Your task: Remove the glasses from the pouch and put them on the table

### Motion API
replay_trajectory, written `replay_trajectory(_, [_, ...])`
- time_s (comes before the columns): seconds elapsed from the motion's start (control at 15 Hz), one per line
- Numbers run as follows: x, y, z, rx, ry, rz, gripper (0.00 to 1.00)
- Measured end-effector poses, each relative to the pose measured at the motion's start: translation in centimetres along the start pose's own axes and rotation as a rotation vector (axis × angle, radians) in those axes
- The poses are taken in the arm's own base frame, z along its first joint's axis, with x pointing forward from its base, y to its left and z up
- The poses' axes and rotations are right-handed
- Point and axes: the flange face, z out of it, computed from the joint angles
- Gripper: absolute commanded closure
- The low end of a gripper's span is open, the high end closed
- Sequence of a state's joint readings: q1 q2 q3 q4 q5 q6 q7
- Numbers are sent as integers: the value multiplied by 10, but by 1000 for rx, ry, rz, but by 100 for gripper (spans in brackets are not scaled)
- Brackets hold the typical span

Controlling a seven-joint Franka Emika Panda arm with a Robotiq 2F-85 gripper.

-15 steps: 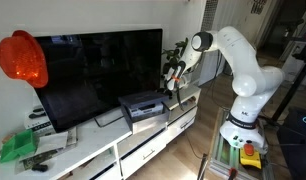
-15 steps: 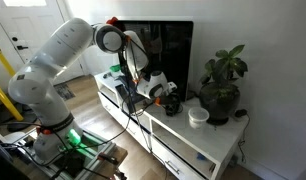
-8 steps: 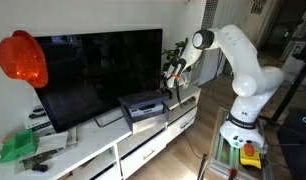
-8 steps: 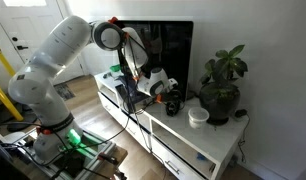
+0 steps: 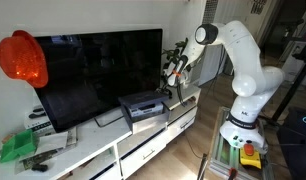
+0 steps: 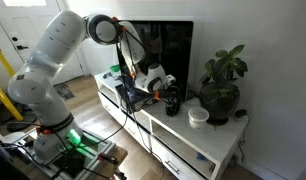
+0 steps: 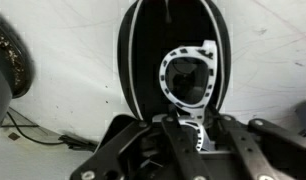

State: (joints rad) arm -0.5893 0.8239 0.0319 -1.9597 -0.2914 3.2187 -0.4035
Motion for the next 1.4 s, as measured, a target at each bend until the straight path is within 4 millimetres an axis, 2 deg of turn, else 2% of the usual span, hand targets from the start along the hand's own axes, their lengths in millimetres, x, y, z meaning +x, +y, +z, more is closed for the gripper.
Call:
replay_trajectory(0.27, [-5, -4, -20, 11, -4, -17, 93])
replay_trajectory(0.87, [-22, 16, -71, -41, -11, -14, 93])
replay_trajectory(1.4, [-49, 27, -120, -19, -127, 41, 93])
